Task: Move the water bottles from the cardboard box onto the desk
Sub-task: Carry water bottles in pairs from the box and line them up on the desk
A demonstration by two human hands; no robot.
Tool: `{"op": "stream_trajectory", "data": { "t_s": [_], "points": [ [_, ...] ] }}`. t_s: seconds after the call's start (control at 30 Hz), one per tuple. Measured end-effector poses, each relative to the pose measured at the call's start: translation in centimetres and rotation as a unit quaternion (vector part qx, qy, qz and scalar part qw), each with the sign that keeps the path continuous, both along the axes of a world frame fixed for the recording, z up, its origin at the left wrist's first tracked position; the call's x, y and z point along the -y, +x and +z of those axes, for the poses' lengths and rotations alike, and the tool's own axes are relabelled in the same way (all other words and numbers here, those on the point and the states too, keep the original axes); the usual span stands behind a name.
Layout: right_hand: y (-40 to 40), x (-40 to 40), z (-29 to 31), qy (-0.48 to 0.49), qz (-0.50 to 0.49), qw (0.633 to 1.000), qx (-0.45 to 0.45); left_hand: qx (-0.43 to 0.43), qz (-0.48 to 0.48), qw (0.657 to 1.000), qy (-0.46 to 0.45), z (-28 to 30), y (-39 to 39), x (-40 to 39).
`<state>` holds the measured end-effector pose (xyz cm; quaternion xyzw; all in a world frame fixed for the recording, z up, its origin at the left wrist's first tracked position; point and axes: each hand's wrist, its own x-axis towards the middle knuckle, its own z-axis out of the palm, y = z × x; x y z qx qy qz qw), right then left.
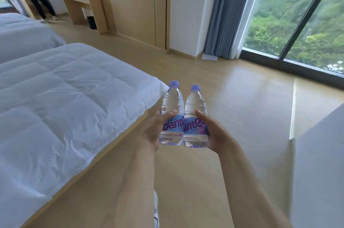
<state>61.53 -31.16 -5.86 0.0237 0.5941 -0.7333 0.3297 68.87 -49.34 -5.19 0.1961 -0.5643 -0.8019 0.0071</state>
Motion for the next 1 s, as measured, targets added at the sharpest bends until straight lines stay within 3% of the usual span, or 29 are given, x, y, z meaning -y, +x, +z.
{"op": "stream_trajectory", "data": {
  "t_s": [0.4,0.63,1.0],
  "points": [
    [-18.9,6.4,1.9,0.000,-0.074,0.997,-0.001,-0.010,-0.115,0.993,0.006,1.3,-23.1,7.7],
    [-26.8,7.0,1.3,-0.029,-0.136,0.990,0.009,0.009,-0.154,0.988,0.004,1.1,-32.8,8.0],
    [-46.6,8.8,0.1,-0.015,-0.084,0.996,0.016,-0.021,-0.115,0.993,-0.005,0.0,-51.0,9.4]
  ]
}}
